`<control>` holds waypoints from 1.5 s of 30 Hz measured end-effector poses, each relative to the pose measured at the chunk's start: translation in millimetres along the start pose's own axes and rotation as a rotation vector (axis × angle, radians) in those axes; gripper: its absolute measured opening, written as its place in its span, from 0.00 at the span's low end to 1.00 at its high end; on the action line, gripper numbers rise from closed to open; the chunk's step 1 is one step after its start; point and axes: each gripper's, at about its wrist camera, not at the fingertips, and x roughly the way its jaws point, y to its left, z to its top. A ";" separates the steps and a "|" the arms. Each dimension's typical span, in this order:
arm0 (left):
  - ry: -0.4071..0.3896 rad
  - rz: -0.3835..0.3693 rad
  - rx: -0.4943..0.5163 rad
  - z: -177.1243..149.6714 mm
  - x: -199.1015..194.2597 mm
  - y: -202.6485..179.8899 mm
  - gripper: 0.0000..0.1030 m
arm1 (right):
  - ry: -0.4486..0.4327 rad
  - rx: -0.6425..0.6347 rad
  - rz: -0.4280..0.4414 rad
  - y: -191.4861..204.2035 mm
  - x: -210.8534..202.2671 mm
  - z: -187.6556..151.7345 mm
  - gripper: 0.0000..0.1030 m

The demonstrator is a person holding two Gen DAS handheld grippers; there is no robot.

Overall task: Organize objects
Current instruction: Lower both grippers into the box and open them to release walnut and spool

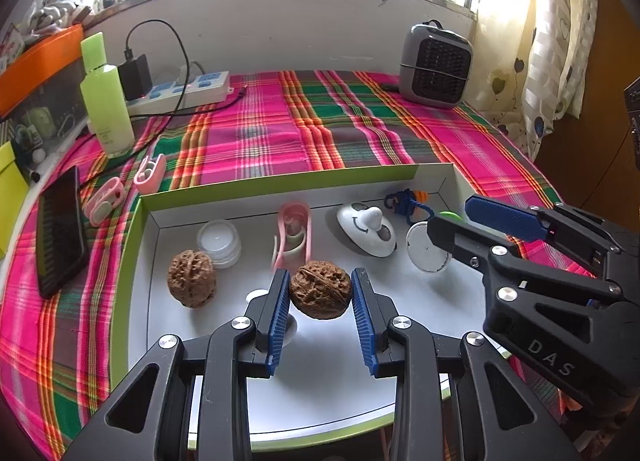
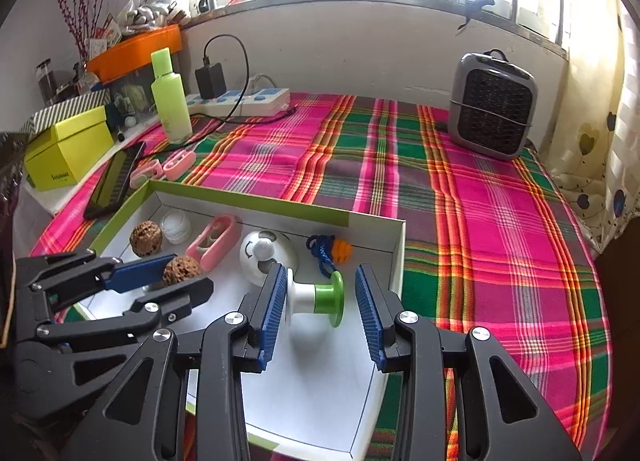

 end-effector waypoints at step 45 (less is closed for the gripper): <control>0.007 -0.022 0.020 1.5 2.3 -12.3 0.38 | -0.025 0.066 -0.009 -10.5 -24.7 -12.0 0.36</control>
